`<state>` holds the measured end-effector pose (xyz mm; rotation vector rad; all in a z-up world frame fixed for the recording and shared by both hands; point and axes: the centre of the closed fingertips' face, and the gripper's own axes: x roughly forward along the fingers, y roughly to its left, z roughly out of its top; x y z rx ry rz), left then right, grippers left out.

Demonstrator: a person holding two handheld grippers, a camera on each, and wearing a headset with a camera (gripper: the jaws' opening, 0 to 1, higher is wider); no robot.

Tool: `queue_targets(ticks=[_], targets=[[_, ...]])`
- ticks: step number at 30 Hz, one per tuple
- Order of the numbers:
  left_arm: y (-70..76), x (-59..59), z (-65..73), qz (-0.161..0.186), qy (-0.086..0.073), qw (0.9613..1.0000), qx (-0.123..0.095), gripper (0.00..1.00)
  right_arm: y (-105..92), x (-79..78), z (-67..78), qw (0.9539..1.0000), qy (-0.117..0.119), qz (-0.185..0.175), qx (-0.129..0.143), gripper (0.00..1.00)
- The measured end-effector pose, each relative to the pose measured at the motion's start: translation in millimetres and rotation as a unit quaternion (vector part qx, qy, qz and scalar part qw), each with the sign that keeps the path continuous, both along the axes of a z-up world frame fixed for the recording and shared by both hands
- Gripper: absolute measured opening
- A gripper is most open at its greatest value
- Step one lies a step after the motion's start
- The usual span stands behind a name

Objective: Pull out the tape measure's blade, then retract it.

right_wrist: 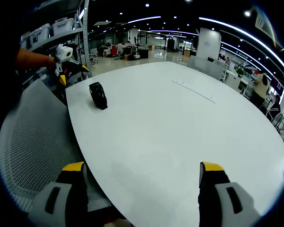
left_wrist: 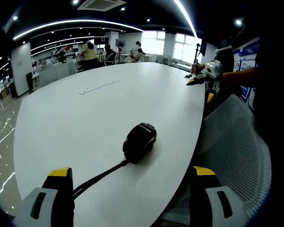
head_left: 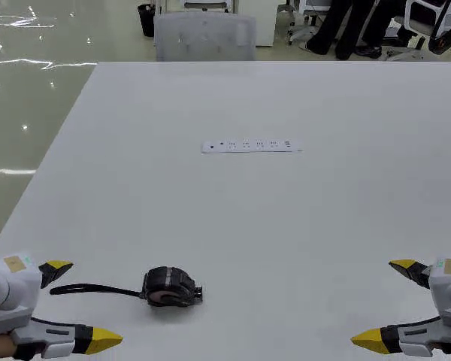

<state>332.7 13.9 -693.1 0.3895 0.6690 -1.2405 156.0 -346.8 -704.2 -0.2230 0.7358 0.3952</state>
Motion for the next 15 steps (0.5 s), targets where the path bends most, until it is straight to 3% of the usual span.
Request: queue_targets(ticks=[1,4,8,15], targets=[[-1.9,-1.6,-1.6,-0.009,0.003,0.9999,0.011,1.00,2.7,1.7,0.1,1.0000,0.002,0.003,0.001,1.00],[-8.5,-2.2,-4.2,-0.034,-0.009,0.9990,0.027,1.00,8.7,7.5,0.1,0.9999,0.001,0.014,0.003,0.99],[-17.1,-4.8,-5.8,-0.065,-0.013,0.9970,0.040,1.00,17.7,16.4,3.3,0.9996,-0.002,0.028,0.000,0.99],[-31.7,-0.7,-7.0,-0.129,-0.038,0.9881,0.074,0.99,37.5,31.7,5.6,0.9979,-0.005,0.065,-0.004,0.99]])
